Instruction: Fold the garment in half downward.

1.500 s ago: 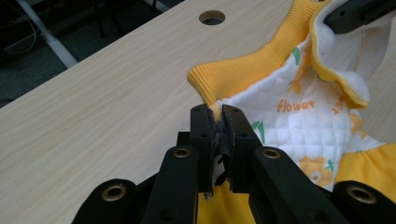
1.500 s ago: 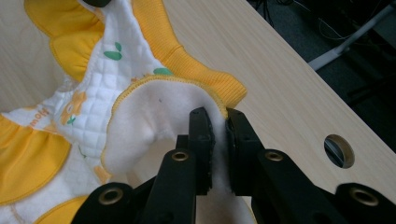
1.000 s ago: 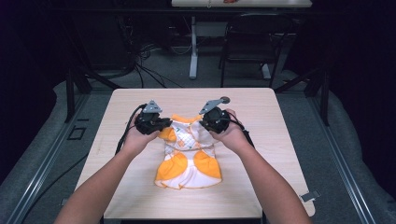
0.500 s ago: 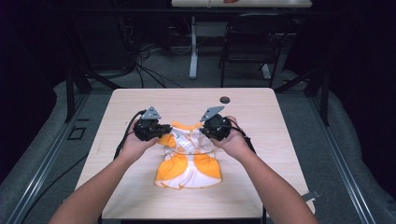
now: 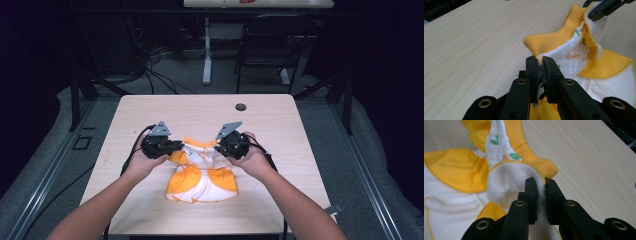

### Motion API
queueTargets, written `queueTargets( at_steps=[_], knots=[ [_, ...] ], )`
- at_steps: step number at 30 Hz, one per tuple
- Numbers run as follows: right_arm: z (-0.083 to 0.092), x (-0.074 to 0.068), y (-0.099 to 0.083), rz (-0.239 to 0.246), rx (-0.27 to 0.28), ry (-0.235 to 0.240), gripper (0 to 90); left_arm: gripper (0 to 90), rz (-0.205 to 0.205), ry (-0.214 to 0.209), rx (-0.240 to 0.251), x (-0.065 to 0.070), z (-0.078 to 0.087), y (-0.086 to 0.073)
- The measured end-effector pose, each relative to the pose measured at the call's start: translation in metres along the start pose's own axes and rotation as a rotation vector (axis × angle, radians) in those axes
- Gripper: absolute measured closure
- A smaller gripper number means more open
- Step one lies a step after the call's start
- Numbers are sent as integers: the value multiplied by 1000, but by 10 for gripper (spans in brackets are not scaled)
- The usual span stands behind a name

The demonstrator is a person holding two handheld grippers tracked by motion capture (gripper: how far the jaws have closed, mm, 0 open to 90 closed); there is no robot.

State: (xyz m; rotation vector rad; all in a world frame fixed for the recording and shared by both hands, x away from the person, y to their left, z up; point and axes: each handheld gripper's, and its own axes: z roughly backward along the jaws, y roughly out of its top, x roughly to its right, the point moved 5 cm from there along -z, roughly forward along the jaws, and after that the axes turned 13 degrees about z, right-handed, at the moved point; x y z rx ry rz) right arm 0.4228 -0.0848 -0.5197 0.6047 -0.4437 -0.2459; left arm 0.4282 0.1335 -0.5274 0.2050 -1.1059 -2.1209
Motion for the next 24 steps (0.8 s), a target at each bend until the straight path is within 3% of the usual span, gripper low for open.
queueTargets(
  at_steps=[1,8,12,14,24],
  knots=[
    [0,-2,-1,-9,10,1,813,838,-6,0,-3,2,0,-2],
    [1,-17,-8,53,0,5,807,837,-28,-22,-18,11,0,-15],
    [-1,-29,-12,55,10,18,805,836,-23,-44,-23,14,2,-24],
    [0,-34,-14,80,-6,24,805,834,-24,-45,-28,16,1,-28],
    [-1,-54,-26,40,17,47,791,827,-10,-91,-45,26,3,-55]
  ],
)
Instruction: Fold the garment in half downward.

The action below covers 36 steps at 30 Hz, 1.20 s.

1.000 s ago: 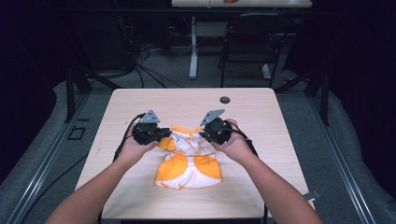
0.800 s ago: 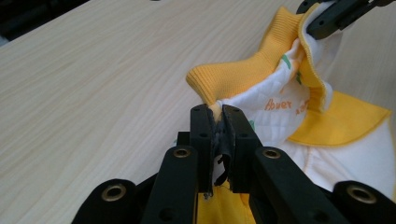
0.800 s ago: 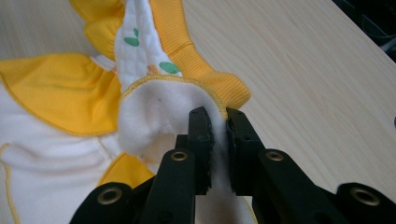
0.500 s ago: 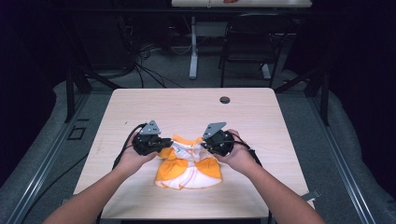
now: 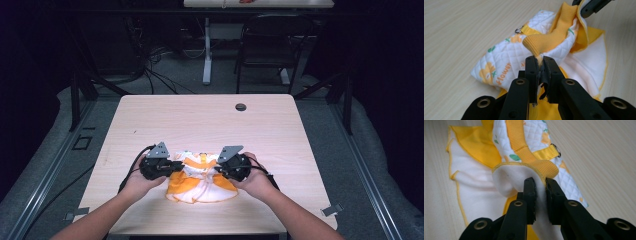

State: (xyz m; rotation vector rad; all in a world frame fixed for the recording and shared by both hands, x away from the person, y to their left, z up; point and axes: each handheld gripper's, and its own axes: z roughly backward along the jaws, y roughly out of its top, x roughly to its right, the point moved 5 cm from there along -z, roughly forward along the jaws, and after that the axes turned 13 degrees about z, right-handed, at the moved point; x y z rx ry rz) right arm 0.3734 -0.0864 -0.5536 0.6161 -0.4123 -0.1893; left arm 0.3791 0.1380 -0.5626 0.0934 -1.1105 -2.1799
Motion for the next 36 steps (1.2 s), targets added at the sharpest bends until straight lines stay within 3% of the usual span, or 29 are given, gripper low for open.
queueTargets(
  at_steps=[10,16,23,26,29,36],
  knots=[
    [7,-21,-15,-67,47,50,670,770,14,-34,-8,12,4,-19],
    [19,-25,-19,-93,70,56,621,703,34,-61,10,17,12,-19],
    [35,-32,-21,-109,95,76,597,658,44,-65,32,18,23,-14],
    [40,-30,-20,-112,115,60,634,658,43,-58,41,18,26,-10],
    [41,-23,-19,-119,107,37,729,687,41,-40,48,15,26,-4],
    [19,-4,-15,-177,90,12,828,854,68,-10,19,3,13,-1]
  ],
)
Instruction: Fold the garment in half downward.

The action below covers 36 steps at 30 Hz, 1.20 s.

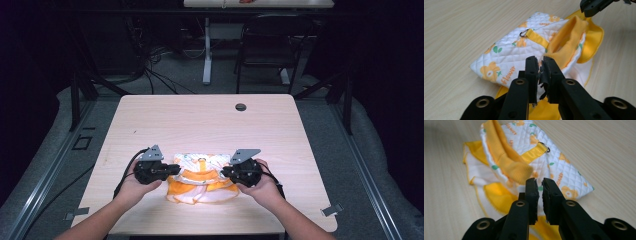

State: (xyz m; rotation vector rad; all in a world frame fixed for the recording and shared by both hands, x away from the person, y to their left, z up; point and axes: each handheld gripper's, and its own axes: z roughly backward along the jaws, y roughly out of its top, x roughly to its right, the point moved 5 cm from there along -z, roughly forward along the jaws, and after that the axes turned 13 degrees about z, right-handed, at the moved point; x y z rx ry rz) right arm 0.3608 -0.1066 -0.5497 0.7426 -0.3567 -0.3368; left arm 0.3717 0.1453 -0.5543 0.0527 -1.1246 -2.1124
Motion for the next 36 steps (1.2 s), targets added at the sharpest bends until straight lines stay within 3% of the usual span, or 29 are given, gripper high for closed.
queueTargets(
  at_steps=[8,19,27,36],
  knots=[
    [-27,11,4,-28,-20,35,840,896,18,3,-25,-7,-15,-3],
    [-23,-13,0,43,-31,123,831,898,-10,-45,-73,11,-20,-21],
    [-21,-26,-10,47,-34,158,828,897,-25,-61,-93,20,-20,-31],
    [-25,-38,-23,46,-57,183,823,892,-20,-71,-106,22,-22,-43]
  ],
)
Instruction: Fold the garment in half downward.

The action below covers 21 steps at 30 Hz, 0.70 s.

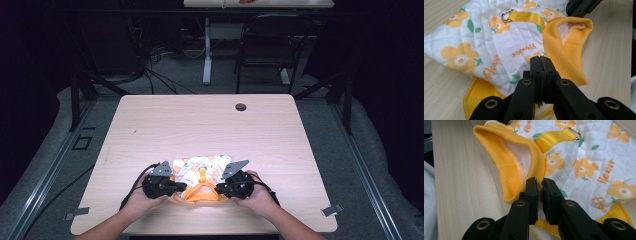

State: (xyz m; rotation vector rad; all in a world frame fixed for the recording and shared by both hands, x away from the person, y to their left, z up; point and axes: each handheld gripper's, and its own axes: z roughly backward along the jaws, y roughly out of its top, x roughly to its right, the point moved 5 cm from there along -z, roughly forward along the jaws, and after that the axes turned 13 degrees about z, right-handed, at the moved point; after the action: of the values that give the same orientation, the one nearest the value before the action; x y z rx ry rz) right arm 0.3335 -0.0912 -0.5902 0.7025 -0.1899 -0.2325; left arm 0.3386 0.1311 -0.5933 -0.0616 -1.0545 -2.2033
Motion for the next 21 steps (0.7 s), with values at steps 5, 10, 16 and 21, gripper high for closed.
queueTargets(
  at_steps=[5,10,16,21],
  knots=[
    [-2,-3,-3,-2,-4,4,826,889,15,-12,-3,-3,-1,-7],
    [-6,-5,-8,0,-9,8,837,895,32,-20,9,-7,-1,-12],
    [-6,-5,-12,0,-23,3,857,898,39,-14,3,-10,0,-17],
    [-4,-5,-14,-19,-17,8,857,897,37,-9,3,-10,0,-17]
  ],
)
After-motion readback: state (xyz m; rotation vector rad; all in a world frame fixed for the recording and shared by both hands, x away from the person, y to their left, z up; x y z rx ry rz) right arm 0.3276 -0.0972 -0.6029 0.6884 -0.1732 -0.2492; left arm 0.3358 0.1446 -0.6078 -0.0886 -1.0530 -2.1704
